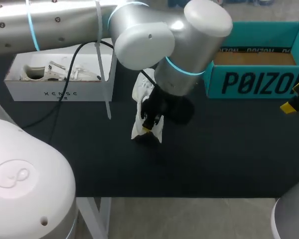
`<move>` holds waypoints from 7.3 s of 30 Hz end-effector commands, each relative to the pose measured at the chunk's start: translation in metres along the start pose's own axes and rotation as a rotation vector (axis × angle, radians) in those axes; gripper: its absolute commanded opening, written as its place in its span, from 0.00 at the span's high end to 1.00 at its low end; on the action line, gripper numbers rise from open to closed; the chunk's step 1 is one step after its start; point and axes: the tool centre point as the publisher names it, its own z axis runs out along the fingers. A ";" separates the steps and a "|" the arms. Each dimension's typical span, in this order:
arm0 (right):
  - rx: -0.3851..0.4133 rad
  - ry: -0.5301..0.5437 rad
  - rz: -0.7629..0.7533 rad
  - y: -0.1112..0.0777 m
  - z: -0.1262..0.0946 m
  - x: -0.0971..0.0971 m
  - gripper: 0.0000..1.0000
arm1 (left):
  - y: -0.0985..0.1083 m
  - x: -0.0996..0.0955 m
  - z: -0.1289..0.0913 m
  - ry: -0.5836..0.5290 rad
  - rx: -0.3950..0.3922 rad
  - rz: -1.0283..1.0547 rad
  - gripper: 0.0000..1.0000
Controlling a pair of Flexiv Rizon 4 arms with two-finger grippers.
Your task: Take the shoe out of the shoebox, open the shoe tongue, remove and reinsert the insole, then place the shoe into the shoebox
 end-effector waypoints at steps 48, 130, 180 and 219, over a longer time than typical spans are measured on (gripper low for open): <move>0.005 0.003 0.001 0.002 0.001 -0.002 0.00 | 0.106 -0.020 -0.003 -0.150 0.021 0.095 1.00; 0.005 0.003 0.001 0.002 0.001 -0.002 0.00 | 0.475 -0.130 0.023 -0.417 -0.286 0.979 1.00; 0.005 0.003 0.001 0.002 0.001 -0.002 0.00 | 0.589 -0.256 0.102 -0.414 -0.349 1.264 1.00; 0.005 0.003 0.001 0.002 0.001 -0.002 0.00 | 0.562 -0.274 0.196 -0.387 -0.239 1.261 1.00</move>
